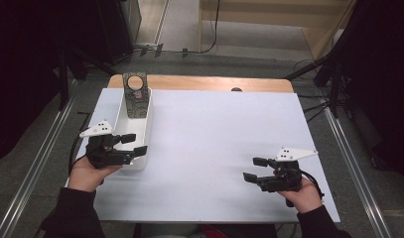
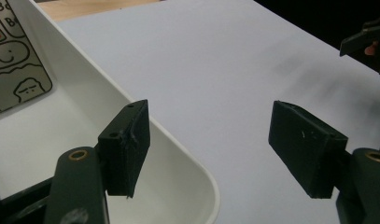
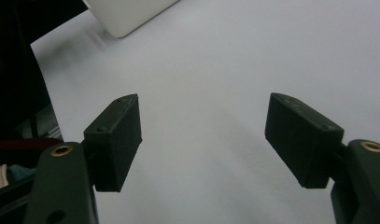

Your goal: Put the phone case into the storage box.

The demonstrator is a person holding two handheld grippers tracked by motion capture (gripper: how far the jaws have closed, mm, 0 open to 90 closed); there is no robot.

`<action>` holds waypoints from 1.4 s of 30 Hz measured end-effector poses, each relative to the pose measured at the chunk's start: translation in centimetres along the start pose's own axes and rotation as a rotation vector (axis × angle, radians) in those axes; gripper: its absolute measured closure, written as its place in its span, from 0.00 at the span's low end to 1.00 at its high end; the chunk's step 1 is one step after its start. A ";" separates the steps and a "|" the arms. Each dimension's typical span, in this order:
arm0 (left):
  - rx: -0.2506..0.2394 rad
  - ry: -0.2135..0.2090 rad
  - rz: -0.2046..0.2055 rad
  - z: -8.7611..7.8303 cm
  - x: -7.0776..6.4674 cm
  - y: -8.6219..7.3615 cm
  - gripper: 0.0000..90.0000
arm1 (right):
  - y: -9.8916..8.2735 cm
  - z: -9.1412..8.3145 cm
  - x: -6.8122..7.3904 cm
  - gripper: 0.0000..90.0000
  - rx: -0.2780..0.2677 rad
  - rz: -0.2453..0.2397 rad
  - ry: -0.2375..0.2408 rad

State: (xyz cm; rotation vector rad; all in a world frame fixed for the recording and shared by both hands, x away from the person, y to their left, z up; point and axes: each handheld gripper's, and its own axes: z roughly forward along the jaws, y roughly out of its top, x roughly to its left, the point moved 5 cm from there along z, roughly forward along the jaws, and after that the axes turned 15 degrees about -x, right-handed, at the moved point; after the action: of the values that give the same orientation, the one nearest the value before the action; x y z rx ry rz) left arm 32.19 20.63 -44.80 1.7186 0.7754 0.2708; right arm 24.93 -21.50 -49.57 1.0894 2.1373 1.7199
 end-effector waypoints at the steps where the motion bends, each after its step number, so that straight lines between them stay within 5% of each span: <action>1: 0.001 -0.003 0.000 0.0 0.0 -0.1 0.32 | 0.0 0.0 0.0 0.29 0.001 0.000 0.001; 42: 0.016 0.001 -0.014 -1.3 -0.4 -2.0 0.32 | -0.1 -0.1 -0.1 0.29 0.006 -0.001 0.000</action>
State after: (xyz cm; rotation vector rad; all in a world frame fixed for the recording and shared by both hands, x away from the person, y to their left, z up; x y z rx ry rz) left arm 30.45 21.60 -46.20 1.7275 0.7918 0.2570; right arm 24.92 -21.62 -49.65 1.0893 2.1434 1.7144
